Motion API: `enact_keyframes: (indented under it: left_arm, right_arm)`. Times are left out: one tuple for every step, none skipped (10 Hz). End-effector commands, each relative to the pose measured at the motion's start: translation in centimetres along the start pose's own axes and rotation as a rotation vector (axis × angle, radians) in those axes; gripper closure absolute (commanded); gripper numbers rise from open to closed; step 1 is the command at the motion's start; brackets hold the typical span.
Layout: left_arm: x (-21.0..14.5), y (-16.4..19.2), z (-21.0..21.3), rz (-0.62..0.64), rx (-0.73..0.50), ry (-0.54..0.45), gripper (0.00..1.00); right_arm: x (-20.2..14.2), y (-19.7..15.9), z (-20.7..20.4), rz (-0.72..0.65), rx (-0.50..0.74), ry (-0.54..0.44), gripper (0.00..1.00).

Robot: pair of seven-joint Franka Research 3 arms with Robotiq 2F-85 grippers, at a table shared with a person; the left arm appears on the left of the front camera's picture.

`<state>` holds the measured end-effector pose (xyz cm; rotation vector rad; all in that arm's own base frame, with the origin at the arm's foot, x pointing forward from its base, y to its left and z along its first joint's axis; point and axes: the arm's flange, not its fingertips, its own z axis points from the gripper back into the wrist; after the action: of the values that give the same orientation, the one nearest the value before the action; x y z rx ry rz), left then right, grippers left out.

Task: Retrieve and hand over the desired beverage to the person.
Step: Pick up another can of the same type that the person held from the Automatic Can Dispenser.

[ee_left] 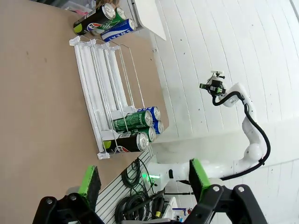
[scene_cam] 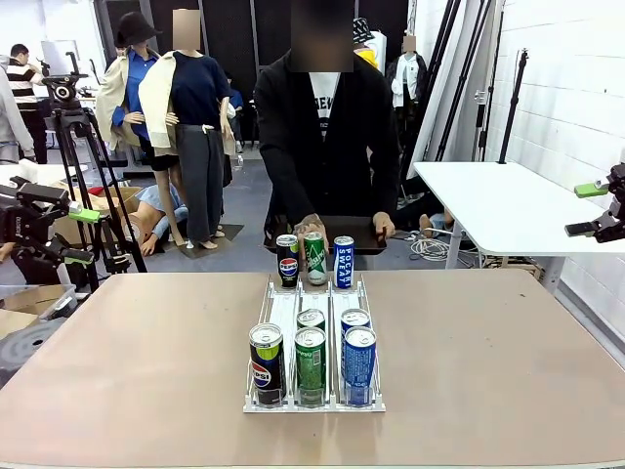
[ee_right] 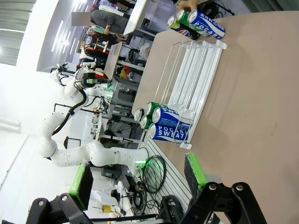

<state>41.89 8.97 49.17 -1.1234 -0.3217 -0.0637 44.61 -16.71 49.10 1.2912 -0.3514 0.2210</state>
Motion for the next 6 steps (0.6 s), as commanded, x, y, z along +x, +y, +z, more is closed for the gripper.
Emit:
enact_keyframes:
  left_arm:
    - [-0.05, -0.02, 0.03, 0.000, -0.002, -0.001, 0.00]
    - [-0.05, -0.02, 0.03, 0.000, -0.002, -0.001, 0.00]
    - [-0.05, -0.02, 0.03, 0.000, -0.002, -0.001, 0.00]
    - [-0.05, -0.02, 0.03, 0.000, -0.002, -0.001, 0.00]
    - [-0.05, -0.02, 0.03, 0.000, -0.002, -0.001, 0.00]
    - [-0.05, -0.02, 0.03, 0.000, -0.002, -0.001, 0.00]
  right_arm:
    - [0.05, 0.10, -0.14, -0.010, 0.002, 0.003, 0.00]
    - [0.05, 0.10, -0.14, -0.010, 0.002, 0.003, 0.00]
    - [0.05, 0.10, -0.14, -0.010, 0.002, 0.003, 0.00]
    - [0.05, 0.10, -0.14, -0.010, 0.002, 0.003, 0.00]
    - [0.05, 0.10, -0.14, -0.010, 0.002, 0.003, 0.00]
    - [0.05, 0.10, -0.14, -0.010, 0.002, 0.003, 0.00]
